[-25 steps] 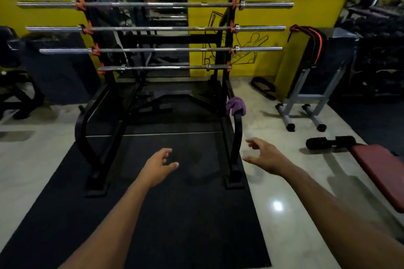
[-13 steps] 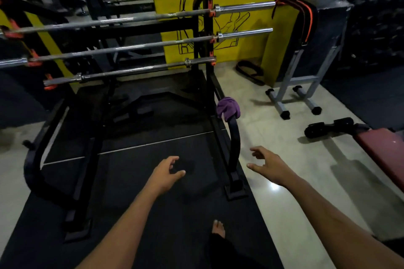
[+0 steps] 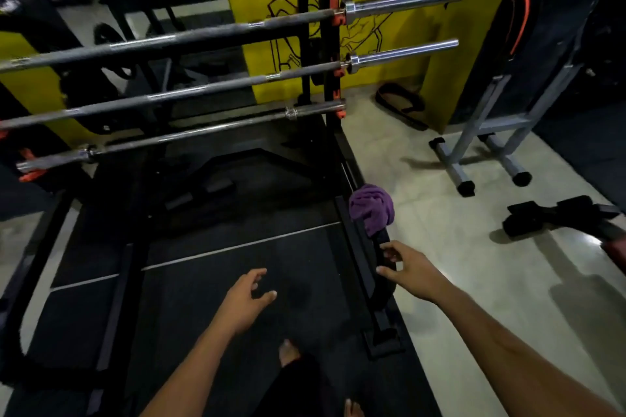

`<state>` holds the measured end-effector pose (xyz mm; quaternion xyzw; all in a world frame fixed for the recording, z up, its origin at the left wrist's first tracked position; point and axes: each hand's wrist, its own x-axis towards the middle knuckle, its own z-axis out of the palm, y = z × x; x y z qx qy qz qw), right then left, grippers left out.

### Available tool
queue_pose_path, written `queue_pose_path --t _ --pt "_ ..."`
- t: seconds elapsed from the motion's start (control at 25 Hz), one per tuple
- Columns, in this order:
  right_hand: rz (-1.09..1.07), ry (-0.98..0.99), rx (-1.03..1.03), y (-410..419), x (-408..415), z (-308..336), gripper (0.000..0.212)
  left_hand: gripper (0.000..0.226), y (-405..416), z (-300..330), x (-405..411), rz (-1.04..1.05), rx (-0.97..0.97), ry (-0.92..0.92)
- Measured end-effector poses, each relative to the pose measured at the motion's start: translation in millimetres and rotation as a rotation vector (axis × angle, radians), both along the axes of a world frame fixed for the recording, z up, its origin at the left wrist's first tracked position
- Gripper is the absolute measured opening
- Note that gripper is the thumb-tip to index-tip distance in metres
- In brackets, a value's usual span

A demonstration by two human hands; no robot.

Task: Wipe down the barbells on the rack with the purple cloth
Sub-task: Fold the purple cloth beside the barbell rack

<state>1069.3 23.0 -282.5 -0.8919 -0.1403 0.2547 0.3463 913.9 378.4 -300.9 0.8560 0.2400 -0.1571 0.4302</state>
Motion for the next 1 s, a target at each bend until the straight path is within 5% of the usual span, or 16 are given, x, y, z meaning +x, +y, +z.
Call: queue_pose_path --t 0.32,0.88,1.0 --pt "-0.169 0.150 -0.094 48.8 101.9 -34.5 0.048 0.057 77.5 -28.0 164.1 -0.086 -0.124 0.067" --pt "-0.647 0.266 -0.024 78.6 233.5 -126.7 0.039 0.062 58.7 -66.6 469.5 -0.815 0.171 0.185" --pt "-0.528 0.285 -0.147 73.7 279.0 -156.1 0.049 0.069 41.7 -92.3 532.2 -0.968 0.208 0.216"
